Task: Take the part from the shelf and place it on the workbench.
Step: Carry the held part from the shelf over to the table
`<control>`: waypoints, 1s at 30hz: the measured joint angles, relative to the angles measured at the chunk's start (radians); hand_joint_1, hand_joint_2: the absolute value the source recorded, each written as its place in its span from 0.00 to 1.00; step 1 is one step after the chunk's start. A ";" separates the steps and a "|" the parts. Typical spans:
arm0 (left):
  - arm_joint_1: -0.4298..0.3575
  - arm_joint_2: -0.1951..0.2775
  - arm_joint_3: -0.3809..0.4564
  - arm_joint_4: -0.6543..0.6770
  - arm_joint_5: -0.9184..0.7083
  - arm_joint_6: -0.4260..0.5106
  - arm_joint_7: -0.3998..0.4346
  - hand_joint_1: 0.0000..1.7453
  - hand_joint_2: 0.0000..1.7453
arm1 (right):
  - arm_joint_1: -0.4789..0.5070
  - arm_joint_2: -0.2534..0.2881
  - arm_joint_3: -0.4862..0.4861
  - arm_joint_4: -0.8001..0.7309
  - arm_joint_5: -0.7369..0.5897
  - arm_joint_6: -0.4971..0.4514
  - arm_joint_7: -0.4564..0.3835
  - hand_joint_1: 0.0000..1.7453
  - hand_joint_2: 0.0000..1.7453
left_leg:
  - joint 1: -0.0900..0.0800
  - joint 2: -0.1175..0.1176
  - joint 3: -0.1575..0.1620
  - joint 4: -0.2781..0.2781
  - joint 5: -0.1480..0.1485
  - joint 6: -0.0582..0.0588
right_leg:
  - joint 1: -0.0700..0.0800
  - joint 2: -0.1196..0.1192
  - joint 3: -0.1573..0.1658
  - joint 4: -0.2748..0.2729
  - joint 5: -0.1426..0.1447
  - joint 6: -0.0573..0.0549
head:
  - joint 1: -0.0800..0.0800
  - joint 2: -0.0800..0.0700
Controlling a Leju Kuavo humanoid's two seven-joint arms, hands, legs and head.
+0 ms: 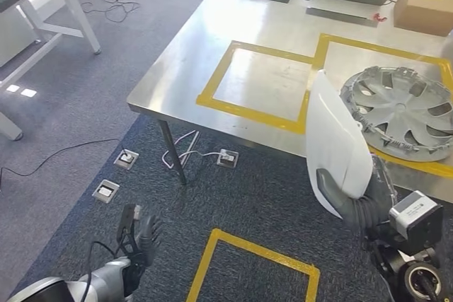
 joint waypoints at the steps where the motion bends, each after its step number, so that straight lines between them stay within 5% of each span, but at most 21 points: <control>1: 0.000 0.000 0.000 0.000 0.000 0.000 0.000 0.00 0.00 | 0.000 0.000 0.000 0.000 0.000 0.000 0.000 1.00 1.00 | 0.000 -0.001 0.019 0.000 -0.014 -0.001 | 0.001 0.000 0.001 -0.054 0.041 -0.004 | 0.001 0.000; 4: -0.001 -0.002 -0.001 0.000 0.002 0.000 0.000 0.00 0.00 | 0.001 0.000 0.000 0.001 0.000 -0.001 0.000 1.00 1.00 | -0.003 -0.004 0.055 -0.002 -0.052 -0.012 | 0.010 0.000 0.015 -0.237 0.243 -0.022 | 0.006 0.000; 5: -0.002 -0.003 -0.001 0.000 0.002 0.000 -0.001 0.00 0.00 | 0.003 0.000 0.000 0.001 0.000 -0.001 0.000 1.00 1.00 | -0.004 -0.005 0.061 -0.001 -0.058 -0.017 | 0.013 0.000 0.020 -0.267 0.275 -0.026 | 0.006 0.000; 6: -0.003 -0.003 -0.002 0.000 0.002 0.000 -0.002 0.00 0.00 | 0.003 0.000 0.001 0.001 0.000 -0.001 0.000 1.00 1.00 | -0.005 -0.005 0.066 0.002 -0.061 -0.022 | 0.016 0.001 0.027 -0.280 0.275 -0.030 | 0.005 0.000; 8: -0.003 -0.004 -0.002 0.000 0.001 0.000 -0.003 0.00 0.00 | 0.003 0.000 0.001 0.000 0.001 -0.001 0.000 1.00 1.00 | -0.004 -0.002 0.054 0.045 -0.052 -0.030 | 0.013 0.002 0.050 -0.286 0.267 -0.040 | 0.003 0.000; 10: -0.004 -0.005 -0.003 0.000 -0.001 0.000 -0.004 0.00 0.00 | 0.002 0.000 0.000 -0.001 0.002 -0.002 0.000 1.00 1.00 | -0.002 0.002 -0.013 0.156 -0.051 -0.036 | 0.011 0.003 0.072 -0.291 0.253 -0.049 | 0.001 0.000; 13: -0.002 -0.006 -0.003 0.000 -0.002 0.000 -0.003 0.00 0.00 | 0.006 0.000 0.000 0.000 0.006 -0.001 0.001 1.00 1.00 | -0.002 0.004 -0.147 0.304 -0.134 -0.045 | 0.012 0.005 0.103 -0.291 0.223 -0.055 | -0.003 0.000; 15: 0.000 -0.006 -0.003 0.000 -0.003 0.000 -0.001 0.00 0.00 | 0.009 0.000 0.000 0.000 0.006 -0.002 0.001 1.00 1.00 | -0.002 0.004 -0.180 0.278 -0.158 -0.044 | 0.012 0.006 0.133 -0.291 0.199 -0.054 | -0.005 0.000; 16: -0.001 -0.005 -0.004 0.000 -0.004 0.000 0.000 0.00 0.00 | 0.009 0.000 -0.001 0.000 0.006 -0.002 0.001 1.00 1.00 | -0.002 0.004 -0.175 0.225 -0.127 -0.041 | 0.012 0.007 0.150 -0.291 0.187 -0.052 | -0.006 0.000; 18: -0.001 -0.004 -0.004 0.000 -0.006 0.001 0.003 0.00 0.00 | 0.009 0.000 0.000 0.000 0.006 -0.002 0.001 1.00 1.00 | -0.004 0.004 -0.154 0.091 0.003 -0.032 | 0.013 0.009 0.173 -0.288 0.164 -0.046 | -0.007 0.000; 20: -0.001 -0.002 -0.005 0.000 -0.010 0.004 0.006 0.00 0.00 | 0.010 0.000 -0.001 0.000 0.007 -0.002 0.002 1.00 1.00 | -0.009 0.002 -0.146 0.025 0.093 -0.023 | 0.016 0.014 0.179 -0.282 0.143 -0.035 | -0.006 0.000; 24: -0.008 -0.005 -0.006 0.000 -0.012 0.006 0.008 0.00 0.00 | 0.010 0.000 -0.004 -0.002 0.008 -0.002 0.002 1.00 1.00 | -0.005 0.002 -0.127 0.008 0.096 -0.008 | 0.015 0.013 0.177 -0.257 0.104 -0.014 | -0.007 0.000; 28: -0.010 -0.005 -0.007 0.000 -0.012 0.006 0.008 0.00 0.00 | 0.012 0.000 -0.007 -0.001 0.012 -0.002 0.001 1.00 1.00 | -0.004 0.003 -0.094 0.002 0.072 0.005 | 0.006 0.006 0.044 -0.006 0.016 0.003 | -0.003 0.000; 30: -0.009 -0.006 -0.007 0.000 -0.010 0.006 0.008 0.00 0.00 | 0.016 0.000 -0.007 -0.001 0.014 -0.002 0.001 1.00 1.00 | -0.003 0.001 -0.078 0.002 0.058 0.003 | 0.000 0.005 0.011 0.010 0.049 0.007 | -0.003 0.000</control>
